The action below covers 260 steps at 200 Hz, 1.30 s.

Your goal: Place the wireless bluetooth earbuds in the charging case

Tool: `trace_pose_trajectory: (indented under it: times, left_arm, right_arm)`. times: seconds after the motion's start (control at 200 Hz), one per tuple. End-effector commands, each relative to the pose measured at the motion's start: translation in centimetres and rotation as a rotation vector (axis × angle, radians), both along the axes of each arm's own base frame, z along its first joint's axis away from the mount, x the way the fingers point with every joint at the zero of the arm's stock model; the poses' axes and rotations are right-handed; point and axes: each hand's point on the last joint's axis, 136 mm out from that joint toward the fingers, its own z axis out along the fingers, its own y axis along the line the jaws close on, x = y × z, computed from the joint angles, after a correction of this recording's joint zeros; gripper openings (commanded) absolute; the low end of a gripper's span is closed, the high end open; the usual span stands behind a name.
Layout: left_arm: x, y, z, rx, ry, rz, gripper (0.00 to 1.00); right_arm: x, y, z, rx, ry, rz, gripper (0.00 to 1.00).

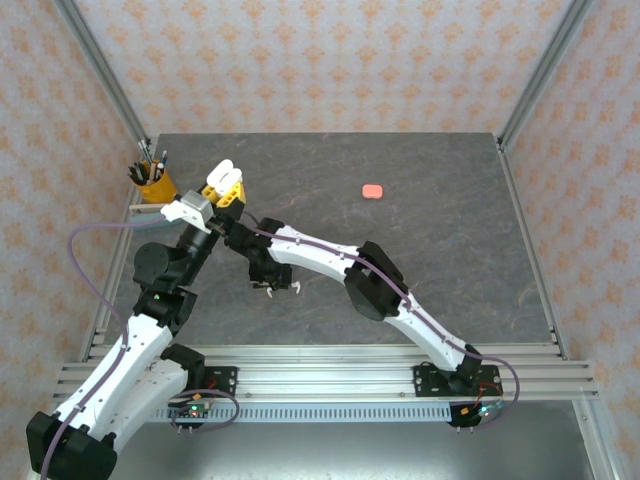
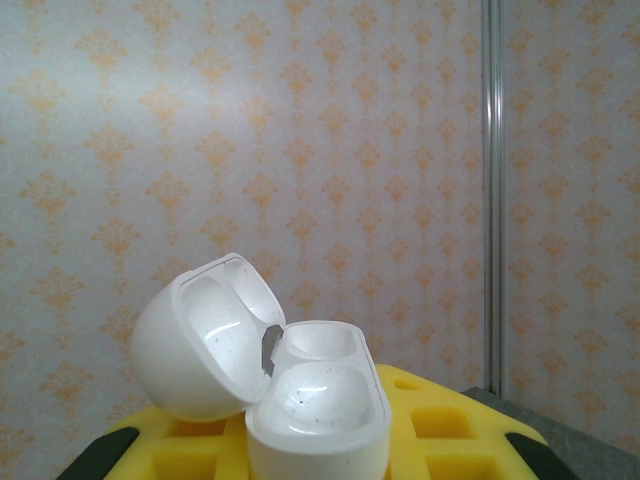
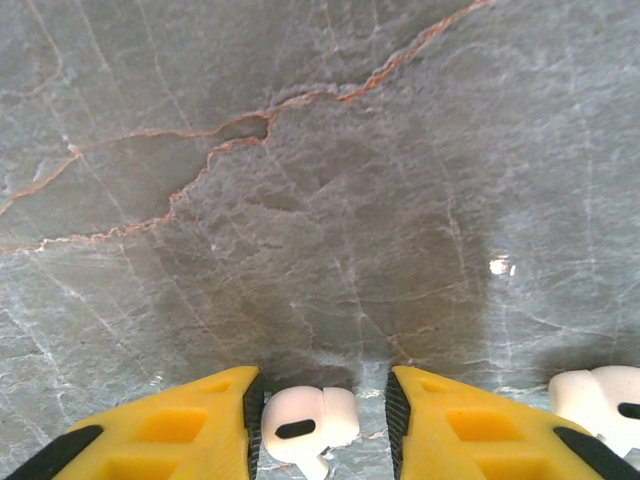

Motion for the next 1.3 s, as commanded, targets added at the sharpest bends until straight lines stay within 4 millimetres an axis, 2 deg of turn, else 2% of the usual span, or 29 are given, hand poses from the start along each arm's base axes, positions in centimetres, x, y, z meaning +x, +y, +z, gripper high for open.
trace_pose_trajectory:
  times: [0.0, 0.175, 0.425, 0.55, 0.736, 1.016, 1.296]
  left_arm:
    - [-0.7, 0.7, 2.3, -0.011, -0.062, 0.024, 0.0]
    - [-0.6, 0.6, 2.3, -0.01, -0.06, 0.023, 0.0]
    - [-0.5, 0.6, 2.2, -0.009, -0.057, 0.022, 0.0]
    - [-0.6, 0.6, 2.3, -0.009, -0.058, 0.019, 0.0]
    - [-0.6, 0.5, 2.6, -0.01, -0.061, 0.017, 0.0]
    - [-0.7, 0.5, 2.8, -0.007, -0.059, 0.013, 0.0]
    - [-0.6, 0.3, 2.7, 0.008, -0.045, 0.007, 0.0]
  right_arm:
    - [-1.0, 0.2, -1.3, -0.023, 0.03, 0.014, 0.38]
    - [-1.0, 0.2, -1.2, -0.022, 0.029, 0.014, 0.27]
    - [-0.6, 0.1, -0.5, -0.02, 0.001, 0.015, 0.23]
    - [0.5, -0.3, 0.8, -0.011, -0.044, 0.006, 0.23]
    - [3.2, -1.4, 3.2, 0.032, -0.1, -0.048, 0.22]
    - [7.9, -4.5, 5.6, 0.044, -0.161, -0.135, 0.22]
    - [11.3, -9.4, 6.7, -0.019, -0.226, -0.17, 0.22]
